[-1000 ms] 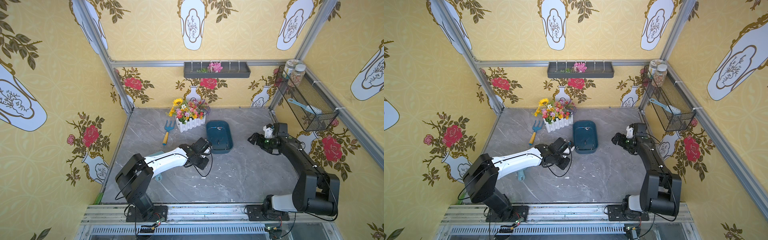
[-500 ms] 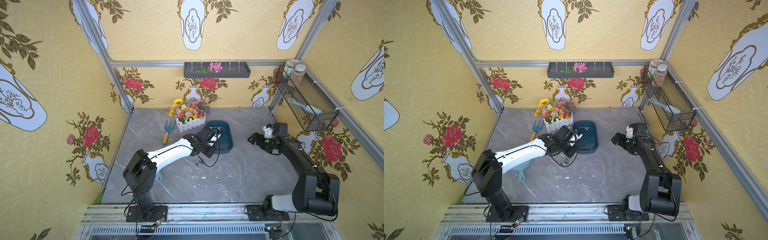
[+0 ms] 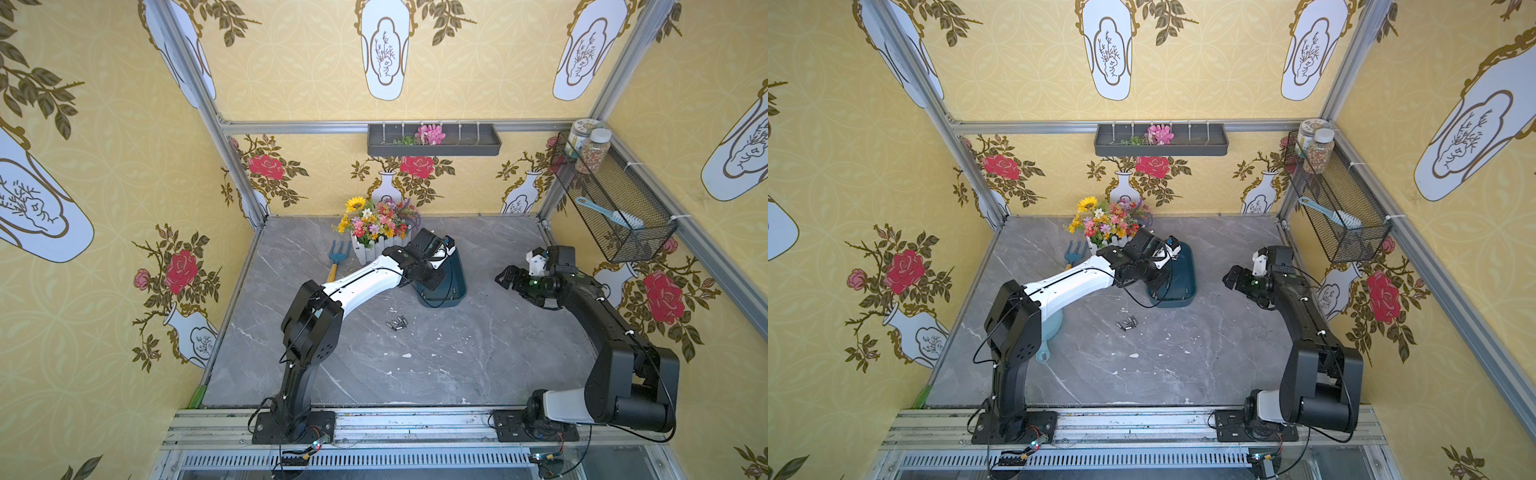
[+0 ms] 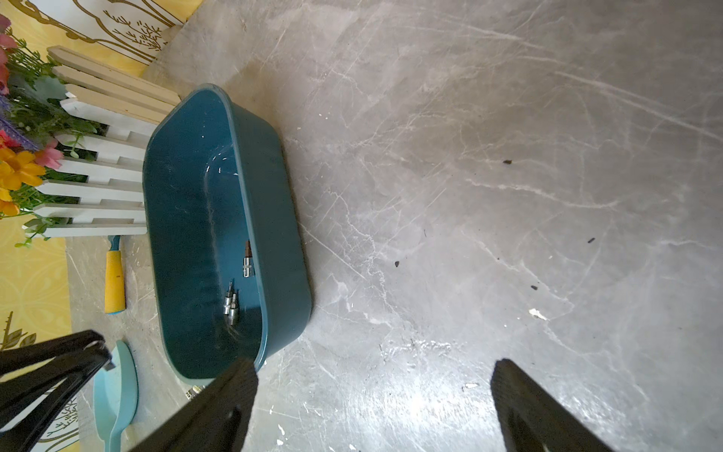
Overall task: Put the bit on the desktop into the storage box
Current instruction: Place the screwdriver bit in the storage box.
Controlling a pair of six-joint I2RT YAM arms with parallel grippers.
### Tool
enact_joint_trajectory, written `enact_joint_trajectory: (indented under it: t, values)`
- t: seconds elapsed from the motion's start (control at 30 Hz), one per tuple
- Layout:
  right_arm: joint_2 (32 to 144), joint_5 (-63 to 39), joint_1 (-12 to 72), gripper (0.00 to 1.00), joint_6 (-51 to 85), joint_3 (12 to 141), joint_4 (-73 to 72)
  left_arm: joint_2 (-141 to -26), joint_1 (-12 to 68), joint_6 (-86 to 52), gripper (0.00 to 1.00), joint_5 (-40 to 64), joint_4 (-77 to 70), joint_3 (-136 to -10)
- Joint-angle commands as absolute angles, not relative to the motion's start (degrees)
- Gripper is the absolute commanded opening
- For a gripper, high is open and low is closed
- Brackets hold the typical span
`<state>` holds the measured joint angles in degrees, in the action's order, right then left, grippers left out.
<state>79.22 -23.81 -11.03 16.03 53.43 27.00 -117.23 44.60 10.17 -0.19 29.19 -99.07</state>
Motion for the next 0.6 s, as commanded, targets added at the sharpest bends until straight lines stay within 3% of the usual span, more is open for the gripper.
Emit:
enact_joint_trajectory:
  t: [0.0, 0.57]
  values:
    - [79.3, -24.1, -11.1, 0.97, 15.4, 53.5, 25.8, -120.8, 44.1, 11.3, 0.12, 1.7, 29.6, -102.4]
    - [79.5, -23.9, -11.1, 0.97, 15.4, 53.6, 25.8, -125.2, 43.4, 10.9, 0.11, 2.4, 29.5, -106.1]
